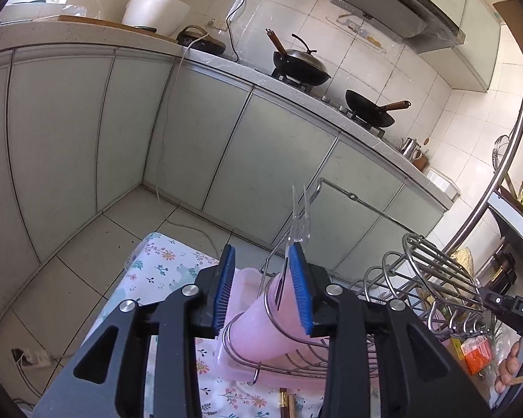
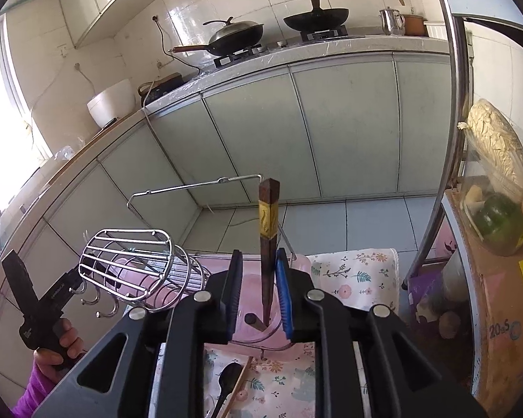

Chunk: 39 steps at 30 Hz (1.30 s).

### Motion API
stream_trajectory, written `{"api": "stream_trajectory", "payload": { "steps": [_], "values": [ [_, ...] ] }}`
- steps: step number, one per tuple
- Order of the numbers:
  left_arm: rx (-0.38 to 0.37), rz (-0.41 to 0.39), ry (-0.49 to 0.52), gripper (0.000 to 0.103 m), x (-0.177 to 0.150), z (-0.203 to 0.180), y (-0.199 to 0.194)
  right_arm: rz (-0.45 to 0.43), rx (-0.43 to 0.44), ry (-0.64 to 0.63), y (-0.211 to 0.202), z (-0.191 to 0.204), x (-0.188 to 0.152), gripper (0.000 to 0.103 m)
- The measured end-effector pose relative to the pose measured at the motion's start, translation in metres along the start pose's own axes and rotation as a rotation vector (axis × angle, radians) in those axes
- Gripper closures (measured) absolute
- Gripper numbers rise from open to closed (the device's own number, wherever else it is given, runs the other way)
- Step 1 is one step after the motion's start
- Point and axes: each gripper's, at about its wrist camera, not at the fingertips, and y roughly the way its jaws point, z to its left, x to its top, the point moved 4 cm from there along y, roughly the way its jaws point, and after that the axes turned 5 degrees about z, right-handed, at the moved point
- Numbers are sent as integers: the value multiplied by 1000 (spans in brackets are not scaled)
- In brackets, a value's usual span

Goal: Organize utensils
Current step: 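Lower the knife and chopstick into the pink cups and open both tools, then return both tools to the utensils and close the left tool on a dark chopstick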

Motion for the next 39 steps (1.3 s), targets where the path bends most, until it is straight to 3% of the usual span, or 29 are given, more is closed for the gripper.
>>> {"api": "stream_trajectory", "payload": {
  "steps": [3, 8, 17, 25, 30, 39],
  "values": [
    [4, 6, 14, 69, -2, 2, -7, -21, -10, -10, -9, -1, 1, 83],
    [14, 28, 39, 69, -11, 6, -19, -56, -6, -14, -26, 0, -3, 69],
    [35, 66, 83, 69, -27, 10, -40, -96, -22, -35, -50, 5, -26, 69],
    [97, 157, 146, 69, -57, 23, -46, -87, -11, -32, -47, 6, -72, 69],
    [133, 234, 142, 69, -78, 40, -44, 4, 10, -16, -19, 4, -105, 69],
    [132, 404, 125, 69, -117, 60, -37, 136, 58, 27, 19, 4, -147, 72]
  ]
}}
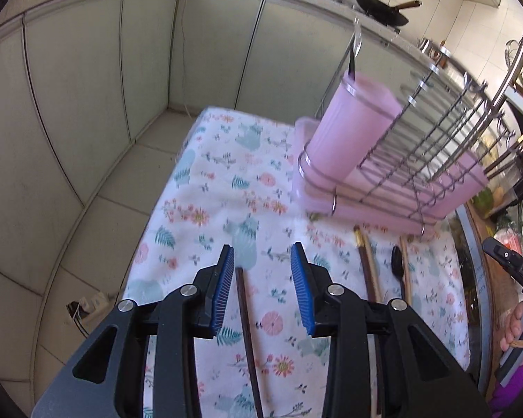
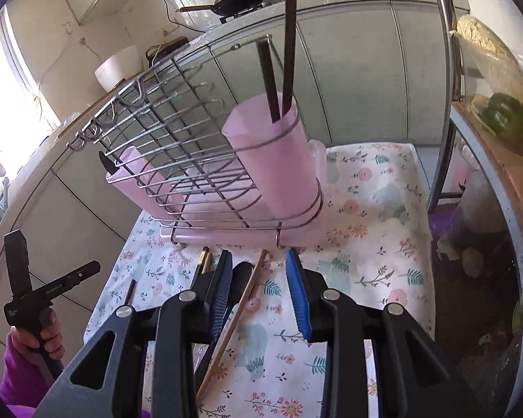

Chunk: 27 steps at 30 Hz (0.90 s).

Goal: Organize utensils
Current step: 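Return both tools to the utensils and close the left tool on a dark chopstick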

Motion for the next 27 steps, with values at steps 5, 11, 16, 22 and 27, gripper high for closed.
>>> {"api": "stream_trajectory", "payload": {
  "steps": [5, 11, 16, 22, 27],
  "values": [
    [14, 115, 3, 69, -14, 4, 23, 60, 19, 20, 16, -2, -13, 73],
    [45, 229, 10, 82, -20, 8, 48, 126, 56, 53, 34, -8, -25, 75],
    [51, 307, -17, 88, -20, 16, 67, 172, 97, 91, 48, -11, -29, 75],
    [37, 302, -33, 98, -17, 18, 69, 232, 159, 160, 68, -15, -28, 80],
    [-16, 274, -25, 98, -14, 7, 61, 273, 176, 178, 85, -11, -25, 81]
  ]
}}
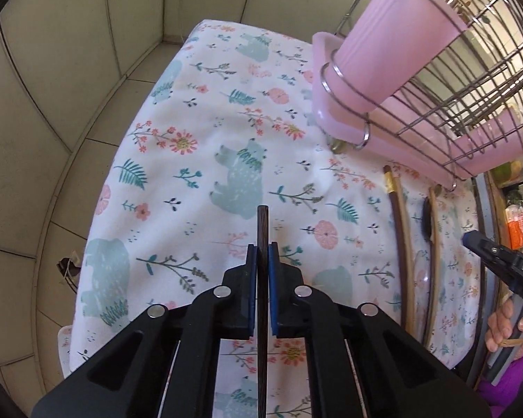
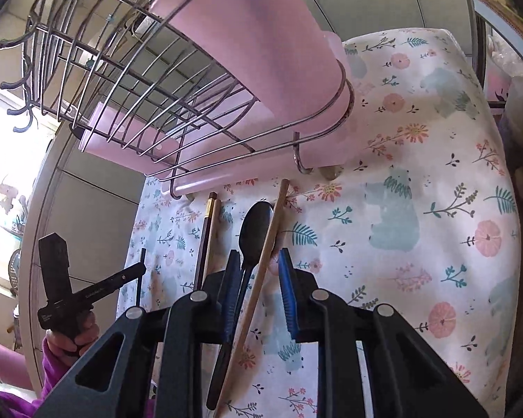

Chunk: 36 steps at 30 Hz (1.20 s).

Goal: Organize utensils
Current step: 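Return both tools to the utensils and close the left tool on a dark chopstick, then grasp the wooden chopstick with the right tool while the left tool holds the dark chopstick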

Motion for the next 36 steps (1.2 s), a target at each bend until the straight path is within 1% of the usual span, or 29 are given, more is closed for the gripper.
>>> {"api": "stream_trajectory", "payload": {
  "steps": [4, 14, 15, 16, 17, 20, 23, 30, 36],
  "values": [
    [-20, -4, 8, 98, 0, -8, -1, 35, 12, 23, 15, 1, 4, 81],
    [-52, -2, 8, 98, -3, -8, 3, 82, -11, 66, 46, -2, 13, 82],
    [-54, -3, 9, 98, -3, -9, 3, 83, -15, 66, 48, -3, 14, 83],
    [-55, -3, 9, 98, -3, -9, 3, 86, -17, 67, 50, -4, 15, 92],
    [-59, -3, 9, 98, -3, -8, 2, 90, -22, 69, 52, -5, 15, 94],
    [-65, -3, 10, 98, -3, -8, 2, 83, -1, 84, 55, -10, 15, 94],
    [-70, -4, 11, 98, -3, -9, 2, 75, -1, 87, 53, -12, 14, 94],
    [-91, -24, 17, 98, -2, -12, -5, 35, 0, 81, 33, -12, 9, 94],
    [-119, -69, 32, 98, 0, -21, -18, -19, 0, 31, 13, 4, 3, 95]
  ]
}}
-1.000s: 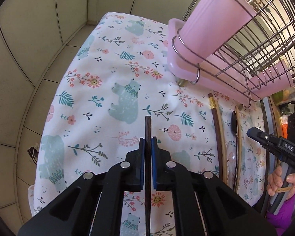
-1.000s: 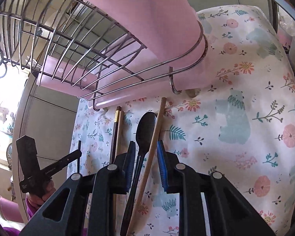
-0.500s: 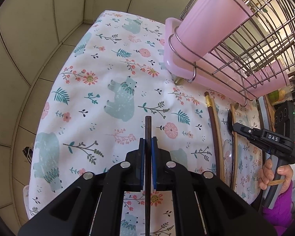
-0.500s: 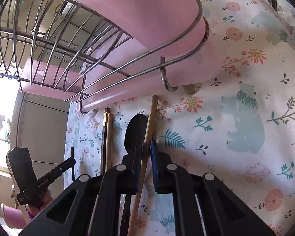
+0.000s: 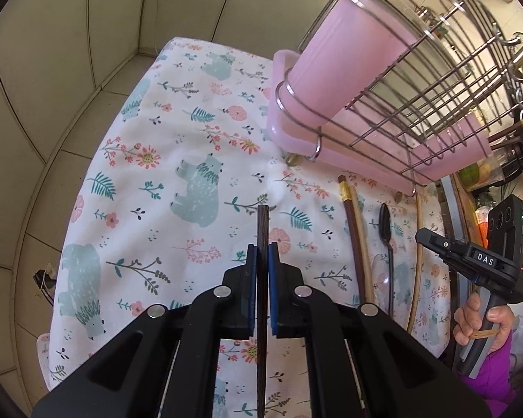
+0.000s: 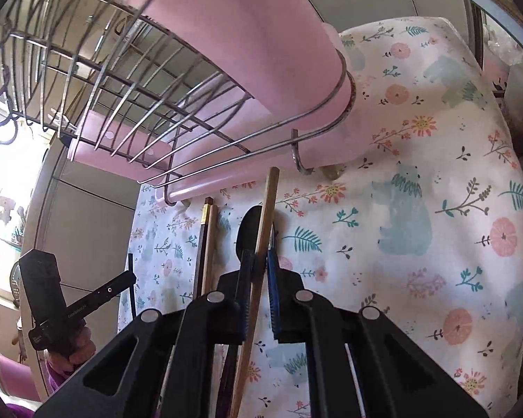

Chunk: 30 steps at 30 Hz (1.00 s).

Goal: Organize utensils
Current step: 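Grasp the wooden chopstick with the right tool while the left tool holds the dark chopstick, then lift both chopsticks up and carry them over the pink cups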

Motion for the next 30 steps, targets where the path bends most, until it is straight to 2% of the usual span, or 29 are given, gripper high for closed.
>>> {"api": "stream_trajectory", "payload": {
  "steps": [9, 19, 30],
  "values": [
    [-54, -98, 34, 98, 5, -18, -28, -77, 20, -92, -30, 35, -11, 96],
    [-116, -256, 61, 98, 12, -32, -73, -254, 30, -216, -98, 62, -15, 96],
    [-167, -441, 86, 98, 32, -48, -129, -432, 2, -295, -168, 91, 1, 96]
  ]
}}
